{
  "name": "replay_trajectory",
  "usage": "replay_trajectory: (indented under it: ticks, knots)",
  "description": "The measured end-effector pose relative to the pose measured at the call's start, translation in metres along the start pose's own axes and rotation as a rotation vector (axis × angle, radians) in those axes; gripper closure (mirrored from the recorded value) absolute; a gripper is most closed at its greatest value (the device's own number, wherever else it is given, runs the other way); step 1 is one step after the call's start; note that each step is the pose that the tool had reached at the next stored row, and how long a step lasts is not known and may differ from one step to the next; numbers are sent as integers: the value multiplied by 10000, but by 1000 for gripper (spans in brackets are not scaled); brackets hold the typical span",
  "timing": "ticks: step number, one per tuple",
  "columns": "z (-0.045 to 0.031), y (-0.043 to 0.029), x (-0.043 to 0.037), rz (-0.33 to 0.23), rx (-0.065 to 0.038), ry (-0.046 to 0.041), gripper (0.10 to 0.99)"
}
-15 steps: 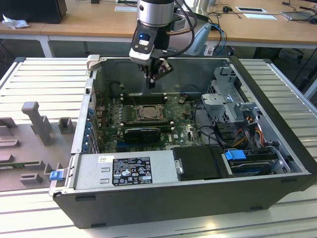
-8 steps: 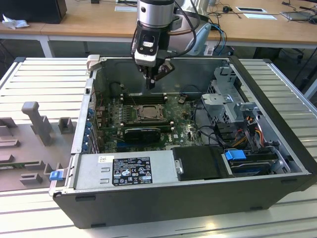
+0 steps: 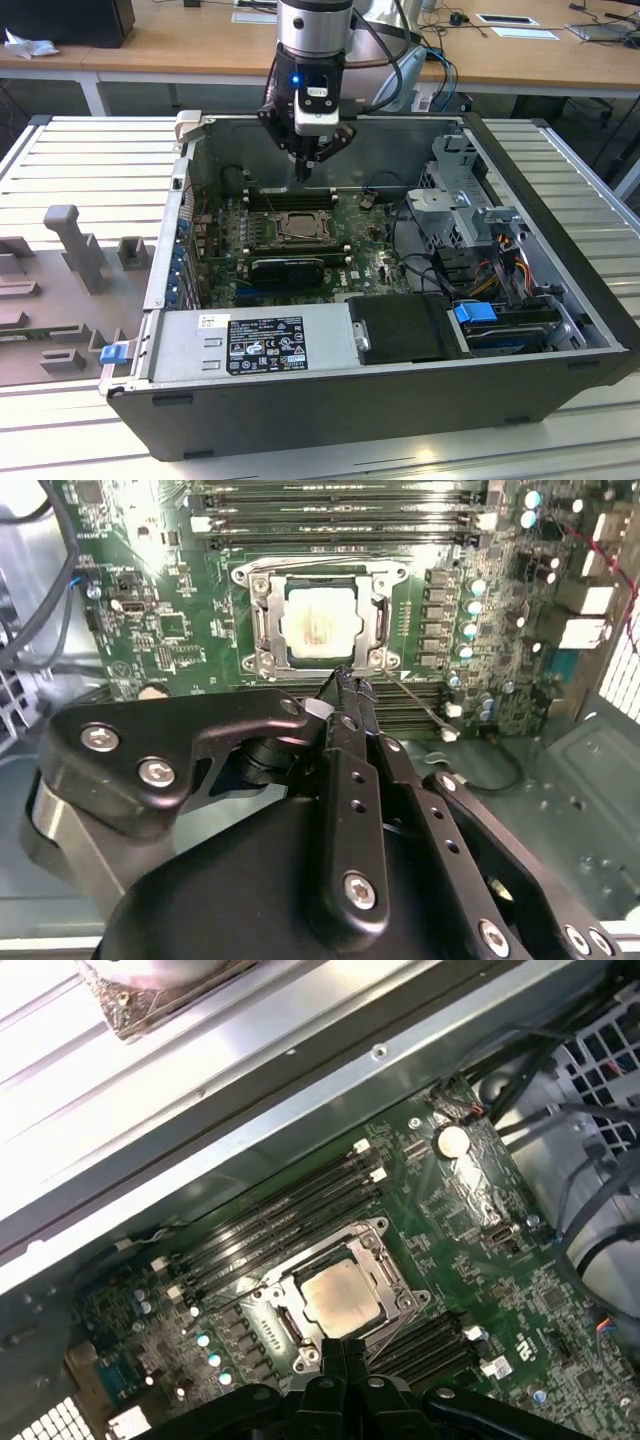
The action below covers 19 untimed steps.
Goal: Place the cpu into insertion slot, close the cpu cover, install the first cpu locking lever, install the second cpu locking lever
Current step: 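Install the first cpu locking lever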
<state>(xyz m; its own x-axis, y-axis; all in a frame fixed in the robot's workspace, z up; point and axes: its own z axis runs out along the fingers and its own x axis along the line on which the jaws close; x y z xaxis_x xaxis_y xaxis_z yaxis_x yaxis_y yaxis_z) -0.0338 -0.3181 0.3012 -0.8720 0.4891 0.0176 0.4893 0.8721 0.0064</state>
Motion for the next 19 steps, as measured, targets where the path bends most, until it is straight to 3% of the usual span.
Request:
replay_trajectory:
  ticks: [11,19]
  knots:
    - [4,0,0,-1813,32,11,980]
    - [11,0,0,-3663,64,23,980]
